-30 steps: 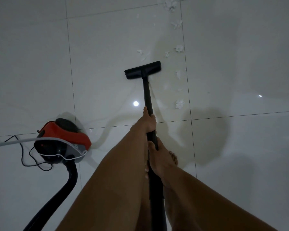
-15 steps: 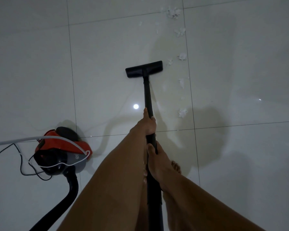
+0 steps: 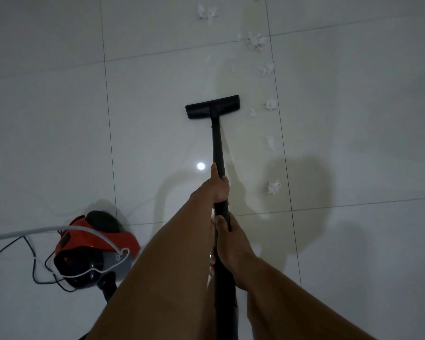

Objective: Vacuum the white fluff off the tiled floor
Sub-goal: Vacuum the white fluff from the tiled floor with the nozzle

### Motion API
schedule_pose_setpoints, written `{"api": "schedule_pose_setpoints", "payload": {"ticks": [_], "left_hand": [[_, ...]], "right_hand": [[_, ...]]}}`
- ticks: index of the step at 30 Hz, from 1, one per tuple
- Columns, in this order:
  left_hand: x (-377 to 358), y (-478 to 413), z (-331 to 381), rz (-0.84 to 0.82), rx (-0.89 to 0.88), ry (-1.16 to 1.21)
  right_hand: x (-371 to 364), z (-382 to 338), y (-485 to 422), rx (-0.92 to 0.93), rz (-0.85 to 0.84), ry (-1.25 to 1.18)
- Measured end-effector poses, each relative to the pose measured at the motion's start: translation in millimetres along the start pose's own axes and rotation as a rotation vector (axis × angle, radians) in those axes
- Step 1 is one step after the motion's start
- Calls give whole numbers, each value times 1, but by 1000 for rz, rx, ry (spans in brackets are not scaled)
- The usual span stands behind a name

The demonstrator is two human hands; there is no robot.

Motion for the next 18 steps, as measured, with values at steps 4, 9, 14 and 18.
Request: {"api": "schedule_pose_setpoints", "payload": {"ticks": [4, 9, 14, 18], "left_hand": [[22, -1, 18, -31, 6, 6], [53, -9, 38, -75, 12, -26], [81, -16, 61, -89, 22, -43], [103, -22, 82, -94, 8, -101]], "right_hand": [[-16, -22, 0, -36, -22, -32], [-32, -58, 3, -46, 16, -25], [-34, -99, -1, 53, 50, 53], [-44, -126, -2, 37, 42, 19]]}}
Point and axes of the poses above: each hand's wrist, its own y-axis away from the middle knuckle, its own x-axis out of the back of the hand, z = x × y, the point moved 10 cm from there along -y, towards the middle knuckle, and after that the axes turned 12 degrees about -x, right-handed, at the moved point
